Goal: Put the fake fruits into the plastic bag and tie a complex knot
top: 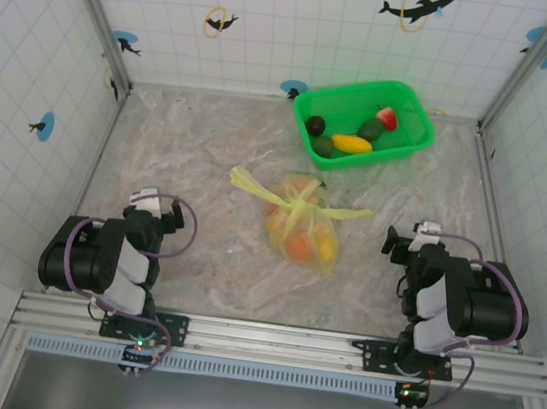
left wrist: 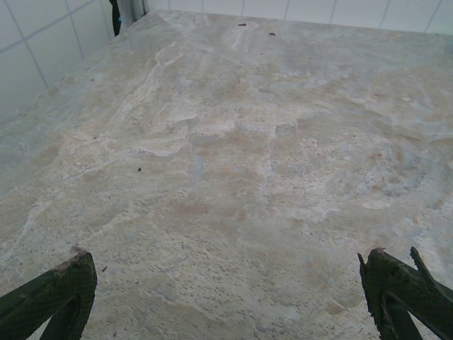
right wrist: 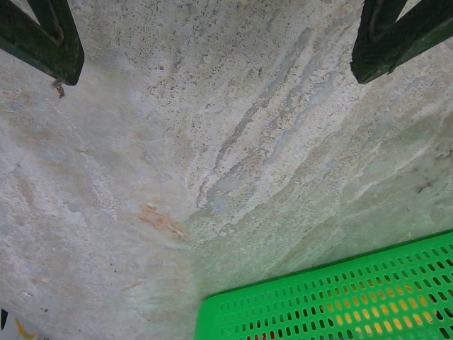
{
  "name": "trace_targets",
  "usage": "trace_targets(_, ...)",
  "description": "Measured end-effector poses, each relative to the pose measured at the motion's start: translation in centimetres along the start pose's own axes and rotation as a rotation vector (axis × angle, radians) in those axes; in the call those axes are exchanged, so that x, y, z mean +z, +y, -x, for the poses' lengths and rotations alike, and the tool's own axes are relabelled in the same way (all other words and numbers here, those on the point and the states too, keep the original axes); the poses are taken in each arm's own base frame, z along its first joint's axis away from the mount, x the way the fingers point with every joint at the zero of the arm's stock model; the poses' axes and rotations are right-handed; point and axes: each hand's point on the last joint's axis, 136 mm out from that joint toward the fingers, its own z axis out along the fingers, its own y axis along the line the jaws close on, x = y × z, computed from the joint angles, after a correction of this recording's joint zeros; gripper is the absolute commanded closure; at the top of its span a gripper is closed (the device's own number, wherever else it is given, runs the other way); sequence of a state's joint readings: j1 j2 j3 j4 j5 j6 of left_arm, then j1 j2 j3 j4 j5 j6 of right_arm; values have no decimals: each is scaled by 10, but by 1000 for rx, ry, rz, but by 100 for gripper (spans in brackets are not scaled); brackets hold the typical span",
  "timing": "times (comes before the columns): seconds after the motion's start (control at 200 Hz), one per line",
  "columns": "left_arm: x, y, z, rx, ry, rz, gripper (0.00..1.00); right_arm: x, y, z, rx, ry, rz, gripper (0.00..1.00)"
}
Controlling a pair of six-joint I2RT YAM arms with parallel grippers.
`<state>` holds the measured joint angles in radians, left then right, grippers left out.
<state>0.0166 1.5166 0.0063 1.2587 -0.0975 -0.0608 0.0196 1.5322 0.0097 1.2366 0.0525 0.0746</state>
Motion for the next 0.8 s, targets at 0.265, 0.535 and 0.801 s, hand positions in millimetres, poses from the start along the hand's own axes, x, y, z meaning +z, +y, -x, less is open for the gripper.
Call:
trace_targets(0.265, 0, 1, 0, 0, 0, 8, 2, 0, 0, 0, 0, 0, 0, 0)
trace_targets(0.535, 0, 2, 0, 0, 0, 11, 2, 0, 0, 0, 0, 0, 0, 0)
trace_targets(0.801, 0, 2, 0, 0, 0, 11, 2, 0, 0, 0, 0, 0, 1, 0)
